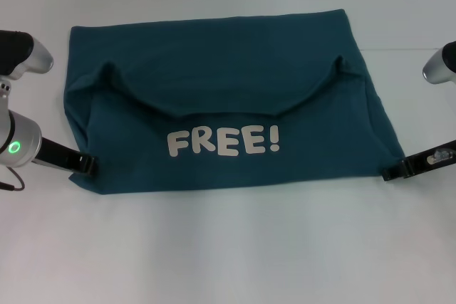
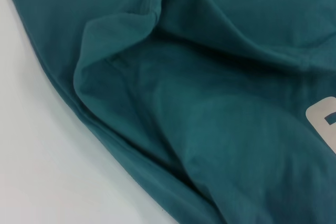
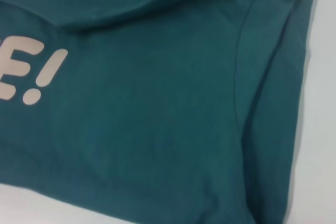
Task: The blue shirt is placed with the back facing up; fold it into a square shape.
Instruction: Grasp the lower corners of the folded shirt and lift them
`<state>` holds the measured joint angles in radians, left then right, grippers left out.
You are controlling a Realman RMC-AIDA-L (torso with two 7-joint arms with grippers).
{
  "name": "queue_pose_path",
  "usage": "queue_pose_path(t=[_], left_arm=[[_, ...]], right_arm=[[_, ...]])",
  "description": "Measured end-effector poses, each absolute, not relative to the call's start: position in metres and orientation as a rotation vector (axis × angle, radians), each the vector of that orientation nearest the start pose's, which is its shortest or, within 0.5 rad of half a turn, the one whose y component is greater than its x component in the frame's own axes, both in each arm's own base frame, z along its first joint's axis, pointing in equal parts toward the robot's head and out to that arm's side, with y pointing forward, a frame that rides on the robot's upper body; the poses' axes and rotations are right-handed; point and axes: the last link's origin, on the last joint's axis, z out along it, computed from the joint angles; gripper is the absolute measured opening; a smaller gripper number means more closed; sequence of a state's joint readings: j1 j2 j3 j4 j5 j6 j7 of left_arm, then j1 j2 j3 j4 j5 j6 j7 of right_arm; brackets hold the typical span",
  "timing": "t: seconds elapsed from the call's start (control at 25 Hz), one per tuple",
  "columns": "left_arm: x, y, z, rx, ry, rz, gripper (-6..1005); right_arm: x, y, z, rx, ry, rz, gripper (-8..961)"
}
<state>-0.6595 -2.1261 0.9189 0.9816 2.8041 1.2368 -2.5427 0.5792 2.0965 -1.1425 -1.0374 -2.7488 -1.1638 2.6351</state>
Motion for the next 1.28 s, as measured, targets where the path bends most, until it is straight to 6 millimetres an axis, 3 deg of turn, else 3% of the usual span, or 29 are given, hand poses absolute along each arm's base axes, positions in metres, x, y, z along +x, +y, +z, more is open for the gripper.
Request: queue_pose_path(t=[0.84, 1.08, 1.12, 1.28], left_arm=[[-0.2742, 0.3897, 0.0159, -2.182, -1.320, 0.278, 51], [-0.2743, 0.3891, 0.0150, -2.191, -1.315, 0.276, 51], [-0.2742, 0.3889, 0.0145, -2.194, -1.312, 0.277, 51], [-0.2741, 0.3887, 0.0138, -2.202, -1.306, 0.275, 52]], right_arm=[[0.2726, 0.3940, 0.0034, -2.167, 1.251, -0.235, 582], [0.2712, 0.3946, 0.0035, -2.180, 1.244, -0.217, 371], [0.2707, 0.3949, 0.0034, -2.184, 1.238, -0.218, 138], [0.2705, 0.3948, 0.0034, -2.192, 1.228, -0.221, 97]])
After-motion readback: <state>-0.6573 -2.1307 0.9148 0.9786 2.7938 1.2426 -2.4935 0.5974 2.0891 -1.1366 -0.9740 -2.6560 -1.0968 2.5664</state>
